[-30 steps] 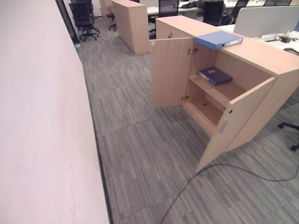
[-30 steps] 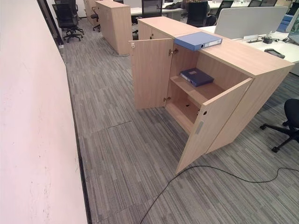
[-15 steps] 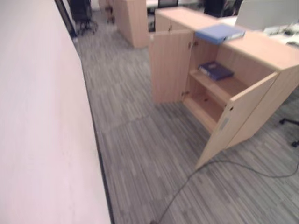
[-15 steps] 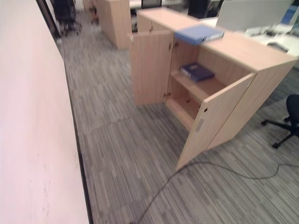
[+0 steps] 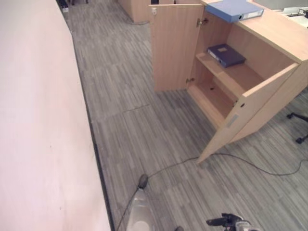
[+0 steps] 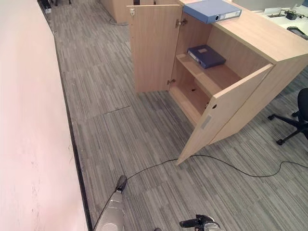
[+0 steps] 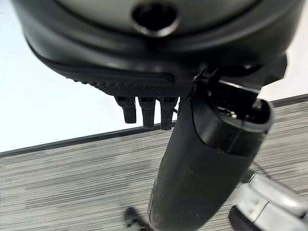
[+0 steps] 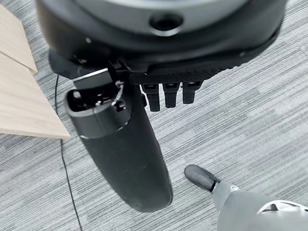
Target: Put the empty folder in the office cabinet
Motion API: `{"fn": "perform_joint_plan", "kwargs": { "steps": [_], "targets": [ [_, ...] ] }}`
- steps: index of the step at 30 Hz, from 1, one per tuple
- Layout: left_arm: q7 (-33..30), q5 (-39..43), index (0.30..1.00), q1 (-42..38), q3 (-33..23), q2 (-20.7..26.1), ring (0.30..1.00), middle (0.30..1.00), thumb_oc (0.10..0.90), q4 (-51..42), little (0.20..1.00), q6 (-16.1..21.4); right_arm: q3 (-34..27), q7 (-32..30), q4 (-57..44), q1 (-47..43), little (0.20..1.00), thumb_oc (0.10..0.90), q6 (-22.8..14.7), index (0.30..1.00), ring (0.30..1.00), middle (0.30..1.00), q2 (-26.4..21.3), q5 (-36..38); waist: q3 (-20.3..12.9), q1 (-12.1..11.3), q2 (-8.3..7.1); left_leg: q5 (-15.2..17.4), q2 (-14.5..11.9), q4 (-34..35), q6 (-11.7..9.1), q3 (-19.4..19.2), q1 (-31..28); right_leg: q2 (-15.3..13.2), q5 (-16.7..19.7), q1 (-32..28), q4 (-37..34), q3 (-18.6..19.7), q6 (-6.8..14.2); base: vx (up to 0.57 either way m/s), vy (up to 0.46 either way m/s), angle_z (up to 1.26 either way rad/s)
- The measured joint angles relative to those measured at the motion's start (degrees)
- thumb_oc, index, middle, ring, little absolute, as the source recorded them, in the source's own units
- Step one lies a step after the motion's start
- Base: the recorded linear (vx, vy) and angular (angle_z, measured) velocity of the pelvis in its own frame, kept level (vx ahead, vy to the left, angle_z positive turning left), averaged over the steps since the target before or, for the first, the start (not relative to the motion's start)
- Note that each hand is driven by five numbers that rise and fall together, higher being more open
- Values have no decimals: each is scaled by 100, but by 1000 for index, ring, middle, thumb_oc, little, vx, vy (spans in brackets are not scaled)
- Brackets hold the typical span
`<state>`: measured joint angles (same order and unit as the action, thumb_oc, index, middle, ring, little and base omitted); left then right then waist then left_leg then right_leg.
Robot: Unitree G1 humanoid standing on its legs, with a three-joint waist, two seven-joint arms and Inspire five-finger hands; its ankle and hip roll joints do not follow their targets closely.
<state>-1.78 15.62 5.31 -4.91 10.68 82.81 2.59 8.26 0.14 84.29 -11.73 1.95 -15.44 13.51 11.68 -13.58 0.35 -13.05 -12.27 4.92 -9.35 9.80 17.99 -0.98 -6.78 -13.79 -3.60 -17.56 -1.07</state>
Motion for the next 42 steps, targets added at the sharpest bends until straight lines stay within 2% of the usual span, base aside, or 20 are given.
{"fn": "perform_joint_plan", "kwargs": {
  "steps": [3,4,5,6,7,14,16,18,19,20,27,29,31,32,34,35,37,39,40,42],
  "targets": [
    [17,-9,900,130,-32,-87,900,900,800,213,900,-17,20,47,49,297,900,800,-16,900,900,900,-12,-4,-414,-96,253,148,24,-76,70,-46,-164,-116,-194,-106,-168,284,395,270,298,-65],
    [-1,-12,900,271,5,-131,900,900,800,203,900,-12,103,111,183,323,900,800,7,900,900,900,-20,-5,-519,-73,371,-59,29,-49,37,-84,-339,-241,-224,-267,-131,420,721,330,373,-50],
    [-3,-23,900,220,4,-51,900,900,800,212,900,-20,114,120,170,413,900,800,16,900,900,900,105,-16,-526,-71,157,-229,231,-129,49,-307,-347,-517,-250,-298,-120,391,791,362,472,-38],
    [-3,-27,900,197,11,80,900,900,800,179,900,-3,129,130,198,471,900,800,30,900,900,900,341,-99,-669,-90,-201,-154,540,-81,268,-510,-389,-848,-222,-200,-1,299,772,162,235,-5],
    [4,-31,900,105,14,166,900,900,800,114,900,6,124,169,174,486,900,800,63,900,900,900,472,-173,-716,-50,-354,-139,696,-60,418,-578,-415,-999,-62,-145,108,199,761,213,316,0],
    [-5,-90,900,-553,461,474,900,900,800,-463,900,204,143,230,63,257,900,800,60,900,900,900,740,-221,-841,-89,-663,350,1443,-84,933,-655,-645,-1704,953,-42,860,-456,1211,185,307,19],
    [-8,-170,900,-686,618,476,900,900,800,-389,900,146,132,211,-99,328,900,800,74,900,900,900,630,-225,-861,-36,-649,461,1591,-129,1076,-603,-742,-1958,1085,-46,1365,-670,1342,159,260,47],
    [-13,-252,900,-478,841,525,900,900,800,-415,900,125,168,114,-91,324,900,800,84,900,900,900,556,-293,-1060,-174,-752,634,1975,-159,1388,-603,-893,-2489,1465,142,1932,-724,1382,301,385,26],
    [-11,-261,900,-463,841,536,900,900,800,-373,900,105,163,108,-162,267,900,800,88,900,900,900,560,-336,-1065,-184,-758,716,2062,-168,1547,-556,-919,-2507,1496,156,1930,-734,1398,392,365,29],
    [-14,-285,900,-440,871,546,900,900,800,-248,900,93,166,108,-244,293,900,800,107,900,900,900,567,-396,-1105,-216,-799,771,2220,-191,1661,-538,-979,-2622,1862,47,1885,-911,1411,241,182,21],
    [-9,-304,900,-282,986,609,900,900,800,-177,900,20,218,116,-291,92,900,800,101,900,900,900,611,-431,-1121,-429,-699,1044,2685,-331,2019,-595,-1215,-3204,2527,109,2180,-1059,1471,186,237,3],
    [-15,-357,900,-203,959,585,900,900,800,-139,900,-17,231,104,-404,102,900,800,77,900,900,900,598,-426,-1131,-360,-576,1113,2767,-405,2119,-592,-1367,-3426,2620,203,2688,-1004,1359,152,195,3],
    [-19,-424,900,-152,990,610,900,900,800,-124,900,-19,320,109,-490,171,900,800,85,900,900,900,591,-428,-1155,-367,-477,1191,2764,-392,2147,-652,-1525,-3547,2470,454,3002,-966,1532,147,160,-18],
    [-28,-466,900,-144,1041,616,900,900,800,-134,900,-19,398,110,-533,190,900,800,95,900,900,900,572,-428,-1148,-364,-439,1226,2758,-405,2221,-651,-1579,-3503,2347,687,3038,-935,1635,107,112,-35],
    [-24,-472,900,-61,1154,545,900,900,800,-183,900,-28,416,102,-530,187,900,800,82,900,900,900,513,-426,-1096,-263,-152,1234,2534,-356,2226,-638,-1771,-3133,1389,1002,3029,-995,1580,60,54,-29],
    [-24,-468,900,-5,1182,487,900,900,800,-187,900,-13,446,126,-534,200,900,800,74,900,900,900,434,-425,-1060,-85,124,1248,2249,-394,2193,-672,-1827,-2527,603,1687,3207,-761,1550,97,62,-15],
    [-19,-465,900,11,1101,488,900,900,800,-180,900,-11,552,109,-577,225,900,800,77,900,900,900,400,-404,-872,135,256,1229,2091,-431,2020,-635,-1958,-1846,461,2426,3188,-614,1650,169,6,-29],
    [-44,-468,900,26,731,446,900,900,800,-178,900,-25,734,107,-794,127,900,800,-24,900,900,900,319,-372,-519,355,77,1497,2108,-571,1921,-799,-2051,-1100,693,3411,2654,-546,1637,250,-66,-33],
    [-35,-474,900,-10,459,461,900,900,800,-143,900,-16,539,144,-965,154,900,800,-98,900,900,900,351,-214,-362,485,-220,1557,2227,-606,1986,-763,-2152,-725,1070,3791,1714,-806,1723,213,-93,12],
    [7,-488,900,-107,263,496,900,900,800,-145,900,-5,322,197,-1001,112,900,800,-136,900,900,900,457,-152,-219,526,-467,1548,2401,-612,1923,-647,-2271,-588,1240,3936,1177,-1074,1600,230,-50,59]
  ]
}}
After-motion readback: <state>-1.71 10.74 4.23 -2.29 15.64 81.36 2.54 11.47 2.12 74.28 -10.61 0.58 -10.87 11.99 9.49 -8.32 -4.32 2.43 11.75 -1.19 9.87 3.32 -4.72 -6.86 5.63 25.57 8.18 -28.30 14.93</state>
